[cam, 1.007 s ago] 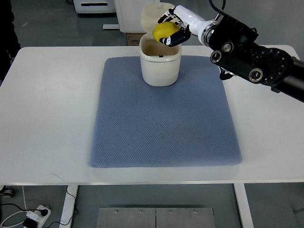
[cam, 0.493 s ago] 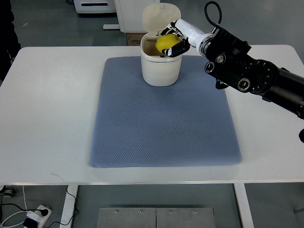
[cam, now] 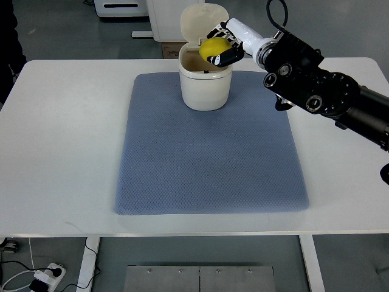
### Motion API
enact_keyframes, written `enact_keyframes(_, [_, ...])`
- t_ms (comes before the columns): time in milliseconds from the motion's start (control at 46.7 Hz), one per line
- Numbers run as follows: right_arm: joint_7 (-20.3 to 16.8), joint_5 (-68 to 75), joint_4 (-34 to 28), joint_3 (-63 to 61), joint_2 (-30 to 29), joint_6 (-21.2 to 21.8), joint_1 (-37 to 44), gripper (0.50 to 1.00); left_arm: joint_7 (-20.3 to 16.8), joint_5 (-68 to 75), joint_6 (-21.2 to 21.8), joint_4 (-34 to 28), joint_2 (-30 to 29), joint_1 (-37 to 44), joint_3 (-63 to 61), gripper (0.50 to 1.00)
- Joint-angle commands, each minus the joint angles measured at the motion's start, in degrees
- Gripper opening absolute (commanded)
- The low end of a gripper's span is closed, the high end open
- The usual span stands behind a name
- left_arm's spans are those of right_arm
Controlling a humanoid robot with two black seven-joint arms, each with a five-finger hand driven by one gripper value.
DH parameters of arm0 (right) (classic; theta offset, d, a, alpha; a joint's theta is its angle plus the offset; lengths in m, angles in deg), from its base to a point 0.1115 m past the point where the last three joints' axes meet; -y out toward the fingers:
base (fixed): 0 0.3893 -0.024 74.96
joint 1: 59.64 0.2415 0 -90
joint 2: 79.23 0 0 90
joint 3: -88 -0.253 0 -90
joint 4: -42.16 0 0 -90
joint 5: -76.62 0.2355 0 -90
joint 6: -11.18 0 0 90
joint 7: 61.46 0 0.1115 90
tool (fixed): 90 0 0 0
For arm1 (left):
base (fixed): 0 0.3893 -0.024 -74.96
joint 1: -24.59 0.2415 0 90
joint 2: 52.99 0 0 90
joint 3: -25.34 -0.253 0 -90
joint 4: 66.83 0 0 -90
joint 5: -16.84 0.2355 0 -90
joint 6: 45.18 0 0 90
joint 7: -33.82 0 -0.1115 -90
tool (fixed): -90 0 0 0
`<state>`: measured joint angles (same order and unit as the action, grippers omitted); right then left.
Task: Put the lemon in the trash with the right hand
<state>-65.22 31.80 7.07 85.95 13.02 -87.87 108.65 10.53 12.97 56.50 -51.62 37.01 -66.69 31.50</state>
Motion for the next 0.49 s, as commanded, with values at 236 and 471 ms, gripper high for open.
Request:
enact_keyframes(236, [0.0, 0.1, -0.2, -0.1, 0.0, 0.1, 0.1, 0.901, 0.0, 0.0, 0.0, 0.0, 0.0, 0.0, 0.0, 1.0])
enact_keyframes(471, [-0.1, 0.5, -0.7, 0.0, 0.5, 1.2, 0.6, 0.926, 0.0, 0.0, 0.0, 0.0, 0.0, 0.0, 0.0, 1.0])
